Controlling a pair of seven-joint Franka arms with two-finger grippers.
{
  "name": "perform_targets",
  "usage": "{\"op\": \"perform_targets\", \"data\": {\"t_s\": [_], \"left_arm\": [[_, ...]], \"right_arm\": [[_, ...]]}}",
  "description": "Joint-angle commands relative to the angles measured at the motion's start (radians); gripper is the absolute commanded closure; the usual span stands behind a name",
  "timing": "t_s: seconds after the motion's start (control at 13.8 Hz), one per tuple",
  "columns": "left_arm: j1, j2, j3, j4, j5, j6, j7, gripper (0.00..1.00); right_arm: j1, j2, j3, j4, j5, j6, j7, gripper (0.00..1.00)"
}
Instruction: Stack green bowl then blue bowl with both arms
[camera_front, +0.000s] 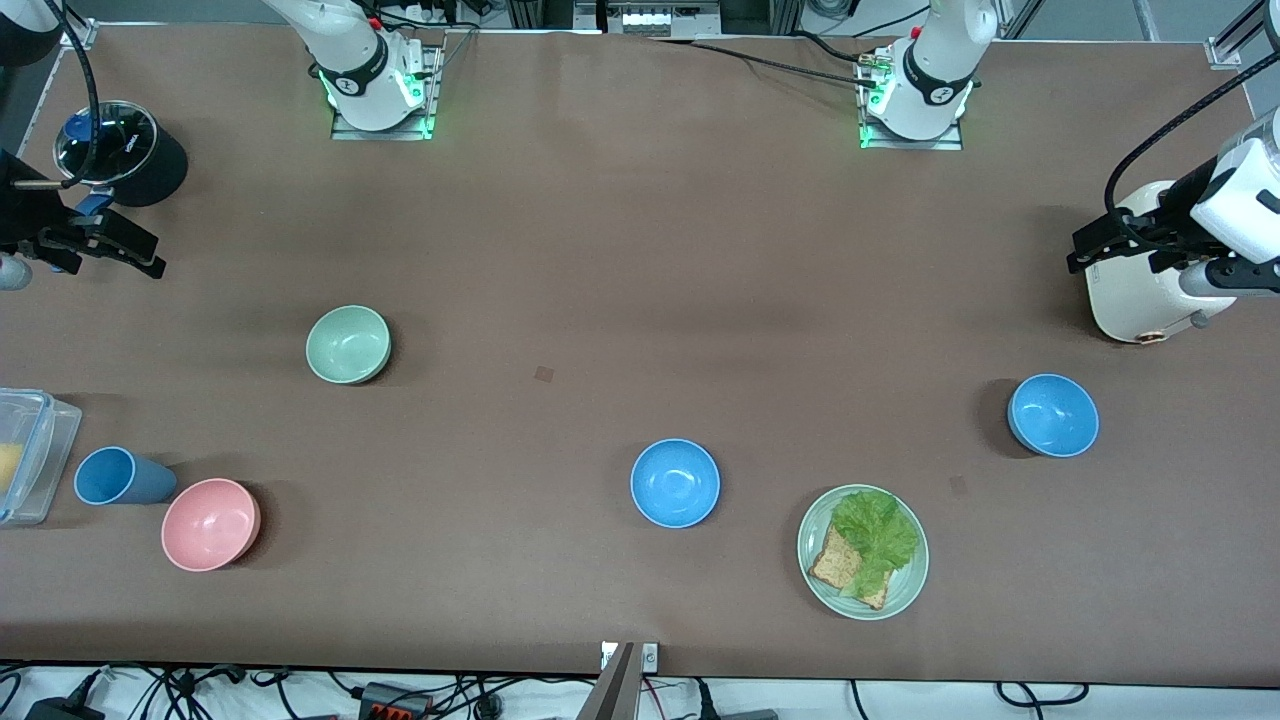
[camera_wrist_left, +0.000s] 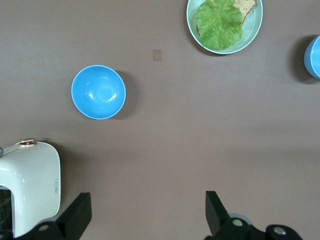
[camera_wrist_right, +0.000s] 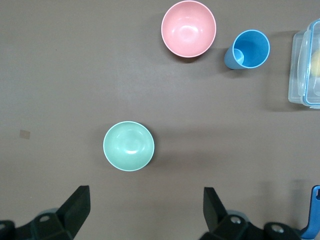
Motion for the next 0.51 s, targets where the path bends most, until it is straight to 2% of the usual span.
{"op": "perform_targets", "data": {"t_s": [0.0, 0.29, 0.44], "left_arm": [[-0.002, 0.016, 0.008, 0.032, -0.018, -0.023, 0.016, 0.0], [-0.002, 0.016, 0.009, 0.032, -0.019, -0.023, 0.019, 0.0], [-0.002, 0.016, 0.011, 0.03, -0.019, -0.025, 0.019, 0.0]], "right_arm": [[-0.009, -0.022, 0.009, -0.015, -0.015, -0.01, -0.009, 0.0], [-0.009, -0.014, 0.009, -0.016, -0.015, -0.008, -0.009, 0.0], [-0.005, 0.024, 0.009, -0.027, -0.015, -0.007, -0.007, 0.0]]}}
